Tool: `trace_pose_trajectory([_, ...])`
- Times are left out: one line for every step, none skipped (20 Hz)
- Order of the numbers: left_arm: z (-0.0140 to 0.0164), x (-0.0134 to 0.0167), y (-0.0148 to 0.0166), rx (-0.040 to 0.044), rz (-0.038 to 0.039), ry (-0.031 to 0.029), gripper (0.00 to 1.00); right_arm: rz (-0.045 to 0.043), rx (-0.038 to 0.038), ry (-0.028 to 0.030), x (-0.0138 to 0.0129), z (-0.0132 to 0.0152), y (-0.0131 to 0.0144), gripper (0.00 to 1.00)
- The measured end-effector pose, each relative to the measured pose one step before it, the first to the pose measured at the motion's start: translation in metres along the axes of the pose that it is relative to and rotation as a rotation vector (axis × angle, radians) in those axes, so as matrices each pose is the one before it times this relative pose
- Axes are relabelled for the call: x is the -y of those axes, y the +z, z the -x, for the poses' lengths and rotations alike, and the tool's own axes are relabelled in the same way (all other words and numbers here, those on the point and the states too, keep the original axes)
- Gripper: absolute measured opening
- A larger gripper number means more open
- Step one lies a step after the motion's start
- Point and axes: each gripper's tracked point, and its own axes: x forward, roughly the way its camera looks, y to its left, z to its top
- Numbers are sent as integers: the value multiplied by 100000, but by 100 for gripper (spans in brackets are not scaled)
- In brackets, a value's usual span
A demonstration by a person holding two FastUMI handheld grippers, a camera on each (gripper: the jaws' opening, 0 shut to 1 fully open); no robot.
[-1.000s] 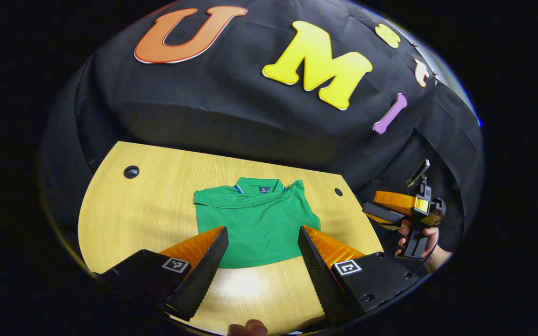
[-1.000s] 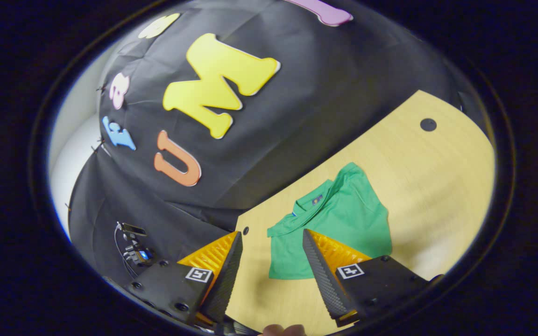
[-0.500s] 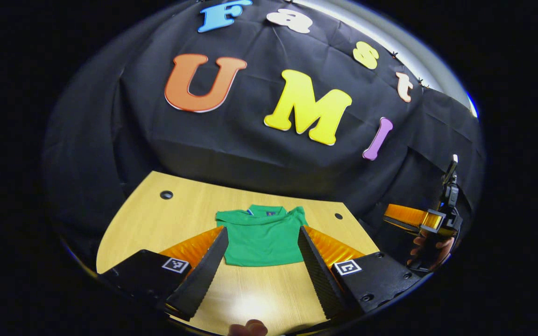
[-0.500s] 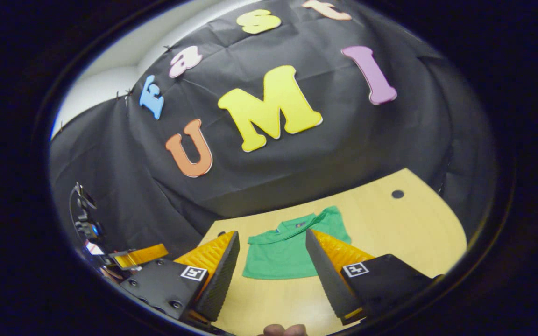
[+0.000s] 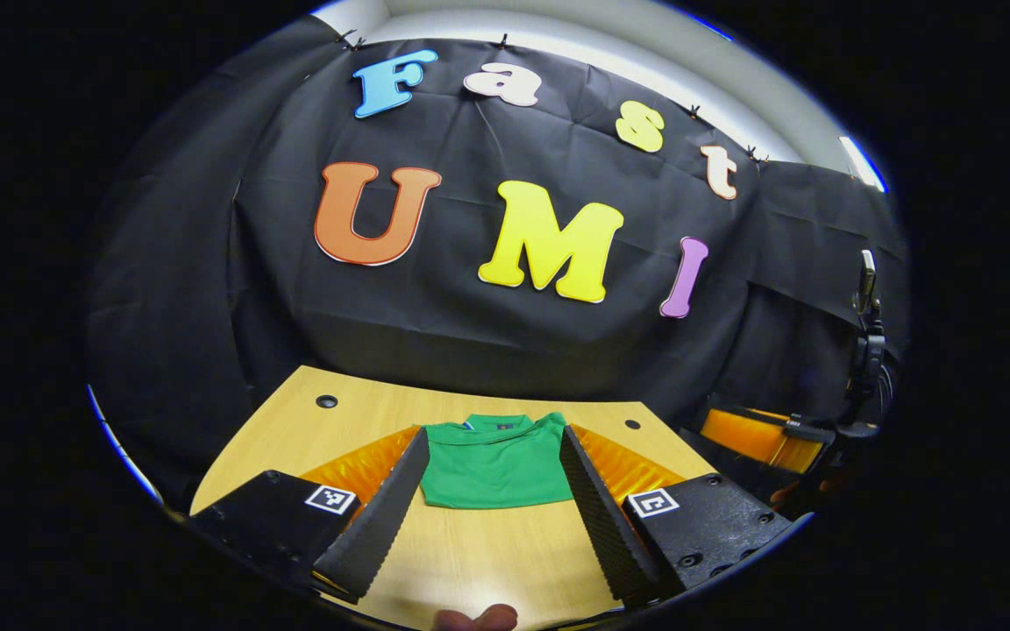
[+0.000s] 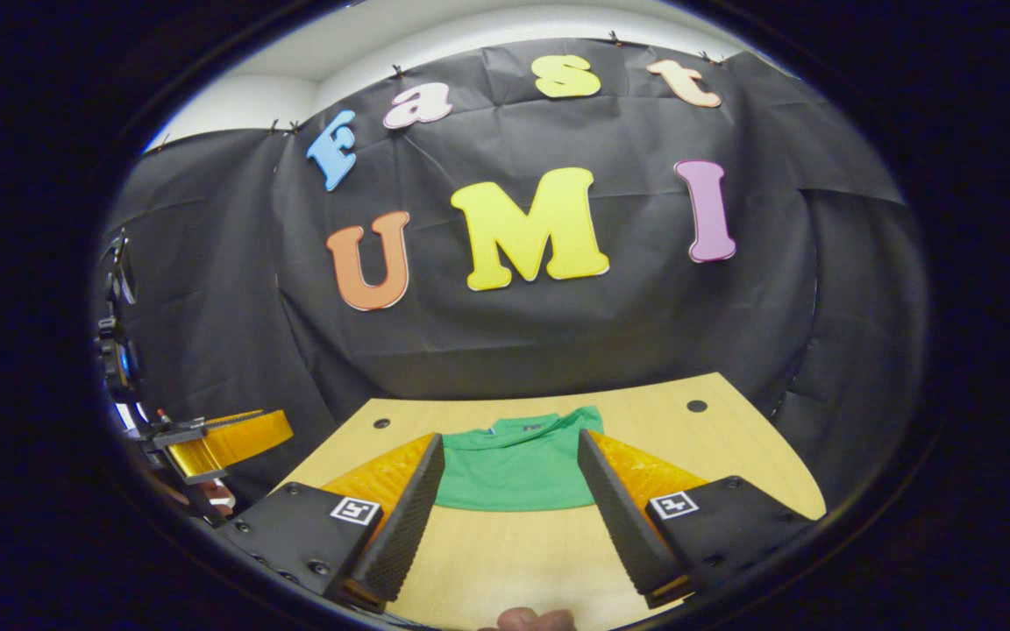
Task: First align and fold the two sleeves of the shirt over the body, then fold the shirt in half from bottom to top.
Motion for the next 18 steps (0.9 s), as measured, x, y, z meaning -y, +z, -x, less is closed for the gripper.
trace_pose_trajectory([144,638,71,1621,1112,-1383,96,255,-420,504,-273,344,-258,96])
trace_pose_trajectory([-132,296,56,1031,1125,-336,96,1258,1,-103,-16,171,-114,96])
trace_pose_trajectory([39,141,-321,-290,1460,-720,96,875,311,-454,164,61,-6,96])
trace_pose_trajectory([-37,293,-332,-259,1484,-816,96,110,-28,279,1,116,-63,95])
trace_pose_trajectory([-42,-18,-123,-173,830,674,96,-140,-388,-197,144,62,-227,95])
trace_pose_trajectory([-194,-255,-192,-137,58,1755,96,-32,-563,-242,161,55,-219,95])
trace_pose_trajectory([-170,-199,-307,-832,-465,1742,95,-74,-520,-297,204,108,-291,96])
trace_pose_trajectory([-118,-72,-487,-1299,-1404,1428,100,-289,-431,-33,70,60,-159,96])
trace_pose_trajectory([110,-491,-461,-1643,-1982,1033,93,-287,-447,90,46,129,-230,96])
trace_pose_trajectory([53,-825,-210,-1889,-4139,2497,90,-207,-716,234,-21,59,-259,96])
trace_pose_trajectory([-108,-1012,-21,-887,-4606,4495,82,32,-254,244,48,54,-91,96])
trace_pose_trajectory([-3,-673,-153,-335,-4608,3396,77,132,72,-151,199,87,64,95])
trace_pose_trajectory([-84,110,165,696,-3189,45,75,232,403,-99,87,-11,39,95])
trace_pose_trajectory([124,440,355,1416,-1267,-1523,74,88,355,-329,195,67,81,88])
trace_pose_trajectory([104,648,355,2201,264,-2475,74,-31,235,-31,14,176,-14,88])
trace_pose_trajectory([59,385,586,2599,646,-1502,74,92,-122,-521,203,50,12,88])
trace_pose_trajectory([-2,-8,276,1736,466,-791,75,-52,-79,-520,219,-46,-102,88])
trace_pose_trajectory([11,-23,201,900,129,492,76,-205,276,-544,194,84,134,88])
